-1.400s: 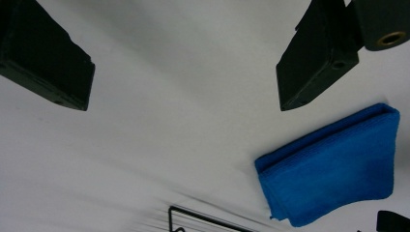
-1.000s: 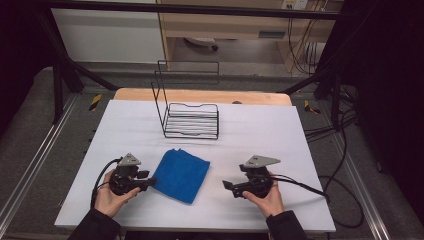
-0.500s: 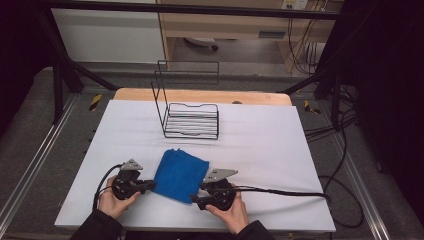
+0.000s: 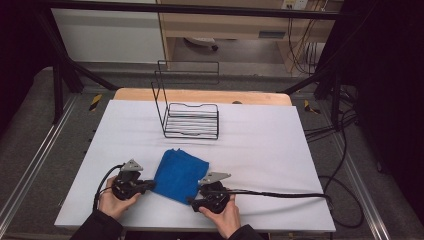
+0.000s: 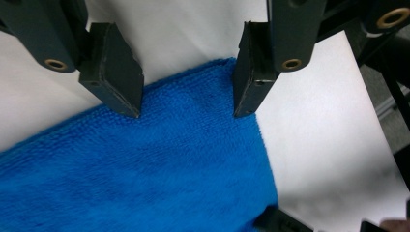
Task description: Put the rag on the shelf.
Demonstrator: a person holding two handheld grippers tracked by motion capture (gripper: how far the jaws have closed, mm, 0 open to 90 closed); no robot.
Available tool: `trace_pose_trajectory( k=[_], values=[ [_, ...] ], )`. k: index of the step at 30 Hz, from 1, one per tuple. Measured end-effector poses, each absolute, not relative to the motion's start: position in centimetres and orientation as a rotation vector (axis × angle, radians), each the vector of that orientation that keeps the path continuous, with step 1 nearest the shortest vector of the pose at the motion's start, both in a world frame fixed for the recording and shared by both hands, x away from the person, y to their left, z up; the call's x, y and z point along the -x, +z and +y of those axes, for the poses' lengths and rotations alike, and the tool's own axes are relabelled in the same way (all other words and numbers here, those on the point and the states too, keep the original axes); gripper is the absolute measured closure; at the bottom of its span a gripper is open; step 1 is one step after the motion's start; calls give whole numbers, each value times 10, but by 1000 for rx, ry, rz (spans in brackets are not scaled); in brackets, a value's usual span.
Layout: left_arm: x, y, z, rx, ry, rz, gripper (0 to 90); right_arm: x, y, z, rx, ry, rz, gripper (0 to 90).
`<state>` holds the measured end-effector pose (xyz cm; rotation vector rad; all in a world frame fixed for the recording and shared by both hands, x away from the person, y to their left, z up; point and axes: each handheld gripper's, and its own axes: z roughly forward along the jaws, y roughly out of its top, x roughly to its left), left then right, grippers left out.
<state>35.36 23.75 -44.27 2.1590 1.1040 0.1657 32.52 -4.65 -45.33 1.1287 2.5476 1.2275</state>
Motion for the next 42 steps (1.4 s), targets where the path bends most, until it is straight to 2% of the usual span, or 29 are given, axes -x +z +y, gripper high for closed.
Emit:
trace_pose_trajectory(
  k=[2, 3, 4, 5, 6, 7, 8, 11, 14, 17, 18, 19, 20, 22, 26, 34, 36, 39, 42],
  values=[
    [-353, -442, 237, -2159, 168, 1107, 863, -321, -454, -41, -1093, 1201, 2530, 513],
    [-353, -442, 238, -2159, 169, 1105, 863, -321, -454, -41, -1093, 1201, 2530, 513],
    [-353, -442, 238, -2157, 165, 1110, 865, -320, -454, -40, -1097, 1197, 2526, 555],
    [-353, -441, 238, -2152, 163, 1111, 868, -319, -454, -40, -1107, 1201, 2528, 641],
    [-353, -441, 238, -2149, 161, 1110, 868, -319, -454, -40, -1107, 1201, 2528, 641],
    [-353, -441, 239, -2146, 158, 1113, 869, -320, -455, -40, -1111, 1210, 2546, 758],
    [-352, -441, 238, -2144, 157, 1114, 869, -320, -455, -39, -1121, 1226, 2559, 815],
    [-351, -440, 239, -2147, 157, 1111, 865, -322, -454, -40, -1129, 1243, 2582, 864],
    [-349, -438, 240, -2128, 159, 1095, 850, -324, -452, -43, -1136, 1242, 2598, 870],
    [-347, -433, 241, -2093, 176, 1080, 706, -329, -443, -56, -1168, 1229, 2620, 872],
    [-347, -432, 243, -2081, 186, 1077, 706, -329, -443, -56, -1168, 1229, 2620, 872],
    [-347, -430, 244, -2063, 189, 1069, 603, -333, -437, -68, -1174, 1203, 2637, 872],
    [-347, -430, 245, -2054, 190, 1071, 556, -334, -435, -72, -1174, 1191, 2649, 871],
    [-348, -429, 246, -2046, 203, 1074, 520, -336, -432, -77, -1167, 1178, 2656, 871],
    [-349, -430, 247, -2046, 236, 1066, 387, -349, -421, -105, -1129, 1088, 2707, 866],
    [-350, -431, 249, -2059, 285, 1067, 295, -365, -417, -130, -1034, 938, 2713, 842],
    [-350, -431, 249, -2060, 293, 1072, 283, -365, -420, -133, -1033, 939, 2680, 797],
    [-351, -431, 249, -2058, 305, 1073, 259, -358, -424, -142, -1144, 1050, 2554, 636],
    [-351, -430, 250, -2063, 320, 1073, 248, -352, -428, -147, -1255, 1109, 2479, 623]
  ],
)
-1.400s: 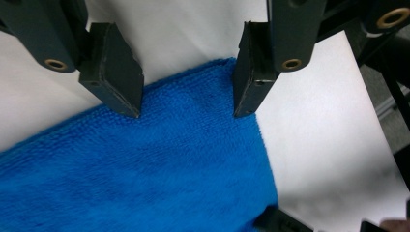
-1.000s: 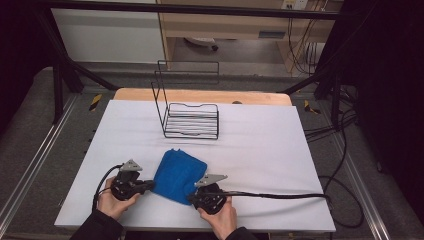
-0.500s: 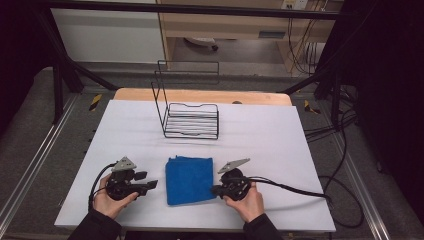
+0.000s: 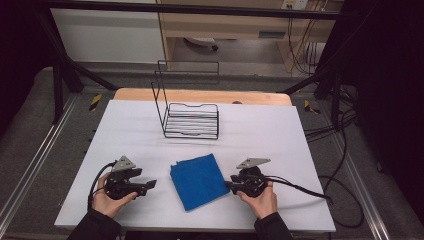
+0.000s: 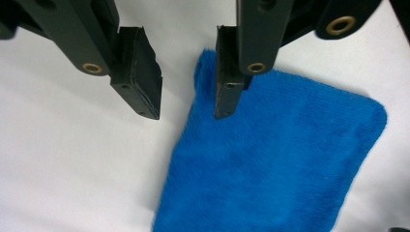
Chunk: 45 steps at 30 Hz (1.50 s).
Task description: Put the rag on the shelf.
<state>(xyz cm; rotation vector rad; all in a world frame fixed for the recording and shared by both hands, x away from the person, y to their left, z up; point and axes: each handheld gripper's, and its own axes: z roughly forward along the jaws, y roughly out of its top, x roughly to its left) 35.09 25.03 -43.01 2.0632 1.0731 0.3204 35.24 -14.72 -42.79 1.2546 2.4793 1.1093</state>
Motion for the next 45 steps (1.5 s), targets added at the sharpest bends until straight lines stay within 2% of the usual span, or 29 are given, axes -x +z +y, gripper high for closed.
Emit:
trace_pose_trajectory(
  k=[1, 6, 10, 14, 16, 25, 31, 36, 37, 38, 39, 40, 41, 42, 43, 44, 45],
  values=[
    [-351, -430, 250, -2064, 325, 1073, 239, -350, -431, -148, -1291, 1100, 2459, 593],
    [-352, -431, 250, -2063, 327, 1071, 182, -344, -442, -143, -1323, 1083, 2417, 609],
    [-353, -431, 252, -2060, 342, 1074, 141, -339, -448, -139, -1353, 1094, 2435, 706],
    [-353, -431, 255, -2052, 353, 1094, 127, -336, -450, -137, -1403, 1132, 2434, 841],
    [-354, -432, 256, -2050, 355, 1100, 124, -338, -448, -138, -1416, 1138, 2454, 869],
    [-354, -432, 255, -2055, 354, 1104, 123, -372, -416, -158, -1317, 1007, 2524, 874],
    [-353, -432, 254, -2060, 354, 1089, 123, -405, -414, -166, -1096, 842, 2566, 859],
    [-353, -432, 252, -2059, 341, 1081, 127, -421, -431, -169, -1052, 819, 2523, 832],
    [-352, -430, 251, -2062, 337, 1068, 141, -419, -432, -174, -1084, 888, 2485, 770],
    [-352, -428, 250, -2059, 341, 1065, 141, -419, -432, -174, -1084, 888, 2485, 770],
    [-352, -426, 248, -2055, 337, 1056, 148, -418, -432, -176, -1089, 917, 2461, 715],
    [-353, -423, 245, -2050, 337, 1045, 157, -415, -430, -180, -1098, 949, 2427, 658],
    [-354, -420, 241, -2041, 332, 1039, 197, -409, -425, -187, -1110, 1010, 2367, 552],
    [-355, -417, 237, -2035, 321, 1029, 197, -409, -425, -187, -1110, 1010, 2367, 552],
    [-357, -414, 232, -2022, 311, 1025, 217, -405, -423, -191, -1128, 1044, 2342, 521],
    [-359, -411, 226, -2013, 299, 1016, 262, -398, -419, -197, -1168, 1113, 2316, 447],
    [-361, -409, 219, -2009, 290, 1007, 262, -398, -419, -197, -1168, 1113, 2316, 447]
  ],
)
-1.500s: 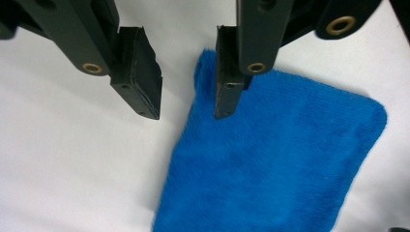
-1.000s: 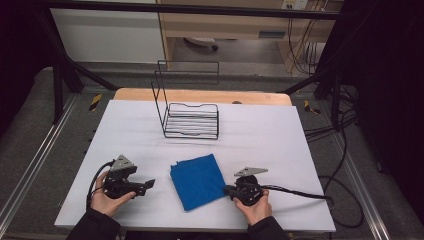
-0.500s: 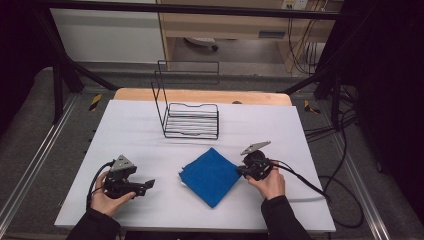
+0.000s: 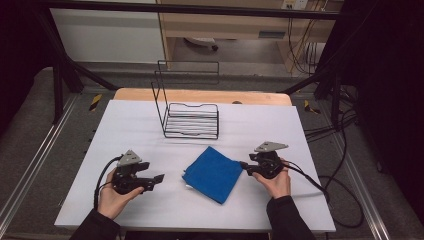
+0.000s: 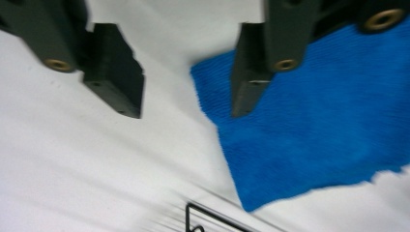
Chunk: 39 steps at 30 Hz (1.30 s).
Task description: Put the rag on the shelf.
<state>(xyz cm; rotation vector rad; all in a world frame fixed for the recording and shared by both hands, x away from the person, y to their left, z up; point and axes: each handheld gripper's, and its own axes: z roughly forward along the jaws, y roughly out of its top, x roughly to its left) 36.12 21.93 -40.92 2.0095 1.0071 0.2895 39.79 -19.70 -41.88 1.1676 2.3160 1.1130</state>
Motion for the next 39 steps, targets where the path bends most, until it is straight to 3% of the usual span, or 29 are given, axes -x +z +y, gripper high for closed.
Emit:
trace_pose_trajectory(
  k=[2, 5, 9, 14, 16, 17, 21, 22, 23, 24, 25, 27, 39],
  values=[
    [-368, -407, 202, -2015, 266, 989, 323, -386, -417, -200, -1207, 1183, 2295, 387],
    [-380, -411, 174, -2075, 240, 961, 374, -376, -418, -198, -1227, 1212, 2299, 371],
    [-393, -426, 144, -2165, 167, 950, 522, -351, -428, -182, -1211, 1273, 2394, 375],
    [-396, -440, 133, -2257, 109, 960, 633, -333, -436, -161, -1165, 1282, 2490, 419],
    [-395, -441, 133, -2238, 91, 975, 680, -326, -440, -149, -1128, 1275, 2532, 462],
    [-394, -441, 134, -2235, 76, 978, 753, -322, -445, -137, -1087, 1268, 2573, 509],
    [-393, -442, 133, -2221, 45, 1001, 825, -321, -450, -125, -1019, 1201, 2573, 572],
    [-392, -442, 133, -2220, 48, 1007, 838, -321, -451, -123, -999, 1183, 2553, 651],
    [-391, -441, 133, -2215, 50, 1016, 838, -321, -451, -123, -999, 1183, 2553, 651],
    [-391, -441, 133, -2216, 59, 1017, 844, -320, -453, -123, -972, 1166, 2536, 749],
    [-389, -441, 133, -2203, 49, 1034, 844, -320, -453, -123, -972, 1166, 2536, 749],
    [-387, -440, 134, -2197, 43, 1046, 846, -320, -452, -125, -966, 1156, 2536, 836],
    [-328, -432, 116, -2161, 34, 1002, 825, -322, -425, -158, -819, 1095, 2729, 857]
  ],
)
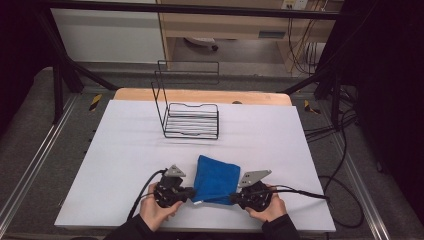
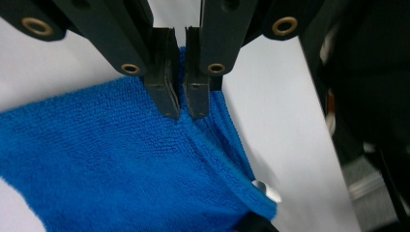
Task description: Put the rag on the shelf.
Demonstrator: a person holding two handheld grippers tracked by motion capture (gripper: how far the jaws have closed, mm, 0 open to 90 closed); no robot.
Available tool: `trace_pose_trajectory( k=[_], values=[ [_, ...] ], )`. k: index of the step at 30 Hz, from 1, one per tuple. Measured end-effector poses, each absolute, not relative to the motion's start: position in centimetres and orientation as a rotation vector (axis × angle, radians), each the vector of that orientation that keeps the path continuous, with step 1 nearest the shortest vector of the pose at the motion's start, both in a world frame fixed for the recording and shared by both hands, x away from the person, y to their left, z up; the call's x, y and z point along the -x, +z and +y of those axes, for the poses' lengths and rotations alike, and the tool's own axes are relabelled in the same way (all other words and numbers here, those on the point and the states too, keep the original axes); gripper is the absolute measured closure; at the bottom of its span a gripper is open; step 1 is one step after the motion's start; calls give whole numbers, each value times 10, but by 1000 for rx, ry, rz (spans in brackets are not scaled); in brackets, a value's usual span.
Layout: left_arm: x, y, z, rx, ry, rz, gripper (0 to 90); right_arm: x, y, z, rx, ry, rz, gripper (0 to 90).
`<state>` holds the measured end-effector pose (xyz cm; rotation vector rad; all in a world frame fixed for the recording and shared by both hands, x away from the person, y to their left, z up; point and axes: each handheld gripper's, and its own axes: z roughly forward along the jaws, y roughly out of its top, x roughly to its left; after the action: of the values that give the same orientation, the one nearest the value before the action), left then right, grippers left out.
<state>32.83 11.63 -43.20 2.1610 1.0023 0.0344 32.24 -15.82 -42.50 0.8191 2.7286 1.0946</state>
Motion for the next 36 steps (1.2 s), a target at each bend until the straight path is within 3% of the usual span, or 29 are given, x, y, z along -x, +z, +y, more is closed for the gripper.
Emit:
trace_pose_trajectory(
  k=[4, 5, 6, 9, 10, 11, 12, 18, 21, 26, 36],
  values=[
    [-325, -440, 109, -2188, 79, 1007, 784, -323, -433, -162, -783, 1027, 2777, 811],
    [-326, -440, 111, -2184, 82, 1007, 724, -323, -432, -163, -771, 1049, 2768, 738],
    [-327, -439, 113, -2188, 89, 1001, 724, -323, -432, -163, -771, 1049, 2768, 738],
    [-331, -433, 121, -2174, 148, 963, 622, -323, -427, -168, -792, 1124, 2721, 629],
    [-332, -431, 123, -2169, 159, 954, 540, -325, -424, -174, -830, 1173, 2667, 541],
    [-334, -429, 125, -2160, 175, 944, 540, -325, -424, -174, -830, 1173, 2667, 541],
    [-336, -426, 127, -2153, 189, 933, 471, -329, -422, -181, -869, 1211, 2611, 475],
    [-360, -414, 137, -2114, 203, 924, 322, -344, -422, -191, -1022, 1282, 2473, 364],
    [-379, -411, 137, -2118, 220, 948, 250, -360, -425, -192, -1131, 1254, 2398, 371],
    [-412, -410, 131, -2099, 222, 1025, 261, -385, -433, -188, -1261, 1221, 2306, 445],
    [-438, -431, 103, -2170, 176, 992, 419, -402, -447, -185, -1359, 1153, 2299, 501]
  ],
)
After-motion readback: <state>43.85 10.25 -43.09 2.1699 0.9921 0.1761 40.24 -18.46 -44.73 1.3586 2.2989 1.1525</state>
